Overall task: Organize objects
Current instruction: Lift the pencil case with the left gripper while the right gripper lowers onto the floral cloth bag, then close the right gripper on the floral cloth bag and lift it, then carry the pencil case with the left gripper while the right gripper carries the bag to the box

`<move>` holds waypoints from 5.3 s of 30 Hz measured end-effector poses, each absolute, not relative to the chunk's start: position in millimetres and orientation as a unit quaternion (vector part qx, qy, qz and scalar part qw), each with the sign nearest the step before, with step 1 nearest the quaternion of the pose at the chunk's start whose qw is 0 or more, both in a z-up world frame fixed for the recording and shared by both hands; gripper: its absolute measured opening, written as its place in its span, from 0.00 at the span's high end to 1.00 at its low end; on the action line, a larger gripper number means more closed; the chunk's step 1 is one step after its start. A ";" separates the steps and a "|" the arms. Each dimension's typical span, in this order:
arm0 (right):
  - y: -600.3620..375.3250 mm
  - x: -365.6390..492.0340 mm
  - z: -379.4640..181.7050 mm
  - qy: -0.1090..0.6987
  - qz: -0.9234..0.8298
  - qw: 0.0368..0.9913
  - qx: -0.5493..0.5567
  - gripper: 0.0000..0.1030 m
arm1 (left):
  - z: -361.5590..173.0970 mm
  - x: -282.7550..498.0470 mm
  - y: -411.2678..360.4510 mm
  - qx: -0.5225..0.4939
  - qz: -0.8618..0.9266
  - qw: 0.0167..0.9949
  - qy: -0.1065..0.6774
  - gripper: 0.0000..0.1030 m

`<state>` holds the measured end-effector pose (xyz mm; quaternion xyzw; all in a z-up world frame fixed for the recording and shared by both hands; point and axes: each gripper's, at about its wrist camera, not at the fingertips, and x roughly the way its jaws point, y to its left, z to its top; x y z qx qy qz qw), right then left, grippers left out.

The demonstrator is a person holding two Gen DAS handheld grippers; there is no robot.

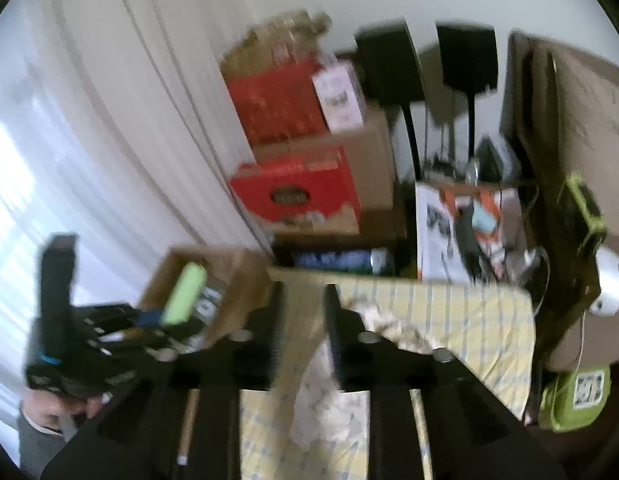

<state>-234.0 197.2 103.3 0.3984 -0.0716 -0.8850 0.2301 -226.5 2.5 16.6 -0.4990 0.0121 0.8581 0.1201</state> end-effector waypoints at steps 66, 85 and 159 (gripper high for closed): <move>104.6 -223.6 67.0 -0.006 -0.872 0.267 0.410 0.44 | 14.2 -198.9 -74.9 -0.491 0.868 0.071 -0.036 0.76; 75.5 -239.9 -92.4 0.054 -0.835 0.214 0.504 0.23 | -7.0 -205.0 -72.2 -0.504 0.860 0.076 -0.036 0.76; -63.1 -268.0 -4.5 0.031 -0.834 0.333 0.439 0.95 | -82.8 -260.9 -203.5 -0.566 0.820 -0.042 -0.078 0.76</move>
